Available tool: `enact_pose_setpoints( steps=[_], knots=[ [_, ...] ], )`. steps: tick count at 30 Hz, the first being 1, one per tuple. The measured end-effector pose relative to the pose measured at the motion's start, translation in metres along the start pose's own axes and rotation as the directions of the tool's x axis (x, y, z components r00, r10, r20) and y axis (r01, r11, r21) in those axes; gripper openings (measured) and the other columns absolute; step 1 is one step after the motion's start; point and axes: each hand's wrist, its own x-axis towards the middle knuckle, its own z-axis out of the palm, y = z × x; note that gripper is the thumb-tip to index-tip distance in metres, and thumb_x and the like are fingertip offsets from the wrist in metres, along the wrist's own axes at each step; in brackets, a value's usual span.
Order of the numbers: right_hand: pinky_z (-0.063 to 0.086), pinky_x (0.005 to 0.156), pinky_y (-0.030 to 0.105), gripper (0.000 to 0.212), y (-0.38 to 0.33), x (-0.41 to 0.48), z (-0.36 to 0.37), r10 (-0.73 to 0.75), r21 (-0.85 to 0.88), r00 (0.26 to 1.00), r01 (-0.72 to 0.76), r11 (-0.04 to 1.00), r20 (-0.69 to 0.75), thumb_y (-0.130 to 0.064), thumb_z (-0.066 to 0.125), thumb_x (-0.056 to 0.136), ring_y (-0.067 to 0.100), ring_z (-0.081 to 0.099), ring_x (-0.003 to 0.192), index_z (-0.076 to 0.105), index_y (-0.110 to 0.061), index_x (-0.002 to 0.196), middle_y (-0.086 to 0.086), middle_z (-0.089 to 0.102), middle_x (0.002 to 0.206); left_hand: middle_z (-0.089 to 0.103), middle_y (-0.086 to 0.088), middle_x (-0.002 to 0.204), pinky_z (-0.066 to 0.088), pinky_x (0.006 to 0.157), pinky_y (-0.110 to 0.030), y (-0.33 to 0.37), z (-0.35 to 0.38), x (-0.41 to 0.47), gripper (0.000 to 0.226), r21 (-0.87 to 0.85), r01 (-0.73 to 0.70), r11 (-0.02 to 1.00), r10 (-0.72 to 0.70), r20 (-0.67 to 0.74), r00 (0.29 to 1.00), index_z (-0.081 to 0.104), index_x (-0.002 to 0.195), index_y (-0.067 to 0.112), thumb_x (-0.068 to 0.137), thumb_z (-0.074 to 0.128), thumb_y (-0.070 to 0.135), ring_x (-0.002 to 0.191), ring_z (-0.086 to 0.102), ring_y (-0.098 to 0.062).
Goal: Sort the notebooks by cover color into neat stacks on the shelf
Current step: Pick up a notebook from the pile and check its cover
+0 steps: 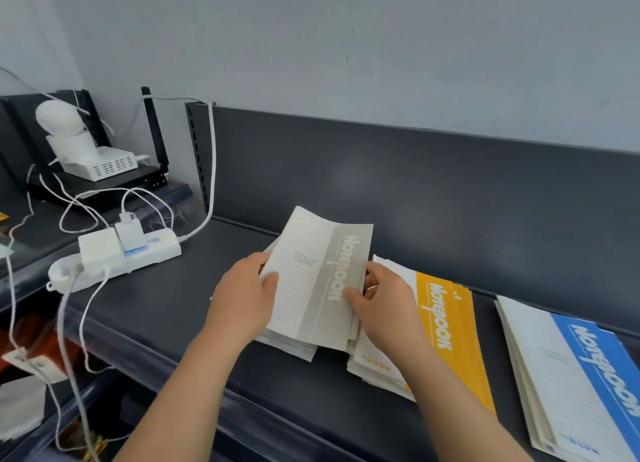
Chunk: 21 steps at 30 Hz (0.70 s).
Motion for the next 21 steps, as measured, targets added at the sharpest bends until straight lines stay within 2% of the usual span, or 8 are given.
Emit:
enact_pose_setpoints(
  steps=[2, 4, 6, 11, 13, 15, 17, 21],
  knots=[
    [0.051, 0.073, 0.028, 0.022, -0.006, 0.006, 0.013, -0.011, -0.079, 1.000, 0.010, 0.997, -0.012, -0.025, 0.059, 0.088, 0.011, 0.058, 0.080, 0.057, -0.023, 0.110, -0.008, 0.060, 0.091, 0.061, 0.009, 0.107, 0.047, 0.077, -0.031, -0.012, -0.004, 0.011, 0.025, 0.038, -0.022, 0.999, 0.021, 0.009, 1.000, 0.058, 0.117, 0.023, 0.096, 0.045, 0.022, 0.093, 0.056, -0.012],
    [0.049, 0.085, 0.037, 0.020, -0.012, 0.010, 0.025, 0.016, -0.170, 1.000, -0.017, 0.985, -0.008, -0.028, 0.058, 0.088, 0.015, 0.058, 0.083, 0.055, -0.021, 0.106, -0.006, 0.060, 0.091, 0.062, 0.008, 0.104, 0.049, 0.081, -0.038, -0.021, -0.009, 0.021, 0.023, 0.102, -0.045, 0.994, 0.044, 0.019, 0.999, 0.059, 0.113, 0.024, 0.095, 0.045, 0.022, 0.093, 0.056, -0.016],
    [0.044, 0.090, 0.034, 0.018, -0.018, 0.014, 0.036, 0.043, -0.278, 0.999, -0.040, 0.960, 0.007, -0.031, 0.054, 0.089, 0.016, 0.056, 0.084, 0.052, -0.018, 0.102, -0.004, 0.059, 0.092, 0.062, 0.006, 0.099, 0.048, 0.080, -0.040, -0.031, -0.012, 0.029, 0.020, 0.169, -0.055, 0.984, 0.050, 0.037, 0.998, 0.059, 0.109, 0.023, 0.095, 0.044, 0.023, 0.092, 0.054, -0.019],
    [0.029, 0.088, 0.031, 0.016, -0.030, 0.017, 0.051, 0.094, -0.560, 0.994, -0.048, 0.827, 0.054, -0.034, 0.043, 0.092, 0.018, 0.045, 0.081, 0.040, -0.020, 0.085, -0.004, 0.044, 0.086, 0.050, 0.002, 0.098, 0.035, 0.073, -0.027, -0.048, -0.008, 0.039, 0.020, 0.191, -0.066, 0.979, 0.039, 0.141, 0.989, 0.057, 0.109, 0.019, 0.097, 0.042, 0.024, 0.095, 0.043, -0.020],
    [0.029, 0.089, 0.032, 0.015, -0.032, 0.016, 0.054, 0.085, -0.577, 0.995, -0.042, 0.816, 0.049, -0.034, 0.043, 0.092, 0.019, 0.049, 0.093, 0.045, -0.021, 0.085, -0.003, 0.044, 0.090, 0.045, -0.001, 0.114, 0.034, 0.077, -0.023, -0.053, -0.007, 0.039, 0.025, 0.183, -0.073, 0.980, 0.049, 0.136, 0.990, 0.053, 0.119, 0.016, 0.097, 0.045, 0.024, 0.103, 0.043, -0.020],
    [0.028, 0.092, 0.031, 0.015, -0.033, 0.013, 0.052, 0.048, -0.549, 0.999, -0.026, 0.836, 0.025, -0.032, 0.047, 0.091, 0.018, 0.050, 0.103, 0.055, -0.020, 0.096, -0.002, 0.049, 0.101, 0.039, 0.000, 0.126, 0.035, 0.079, -0.023, -0.055, -0.008, 0.040, 0.032, 0.204, -0.112, 0.972, 0.088, 0.127, 0.988, 0.050, 0.127, 0.015, 0.097, 0.047, 0.025, 0.103, 0.041, -0.016],
    [0.031, 0.095, 0.029, 0.026, -0.035, 0.007, 0.047, -0.015, -0.515, 0.999, -0.009, 0.857, -0.043, -0.028, 0.049, 0.091, 0.019, 0.052, 0.105, 0.059, -0.017, 0.113, -0.001, 0.054, 0.112, 0.042, 0.003, 0.129, 0.038, 0.084, -0.025, -0.053, -0.010, 0.041, 0.034, 0.241, -0.182, 0.953, 0.163, 0.097, 0.982, 0.051, 0.129, 0.017, 0.097, 0.046, 0.025, 0.106, 0.040, -0.017],
    [0.039, 0.094, 0.025, 0.033, -0.038, -0.010, 0.029, -0.068, -0.467, 0.975, -0.040, 0.883, -0.211, -0.028, 0.053, 0.092, 0.018, 0.054, 0.111, 0.058, -0.018, 0.123, -0.003, 0.058, 0.124, 0.051, 0.005, 0.130, 0.038, 0.093, -0.027, -0.033, -0.013, 0.036, 0.037, 0.160, -0.322, 0.933, 0.310, 0.093, 0.946, 0.052, 0.133, 0.019, 0.098, 0.044, 0.026, 0.115, 0.045, -0.018]
  ],
)
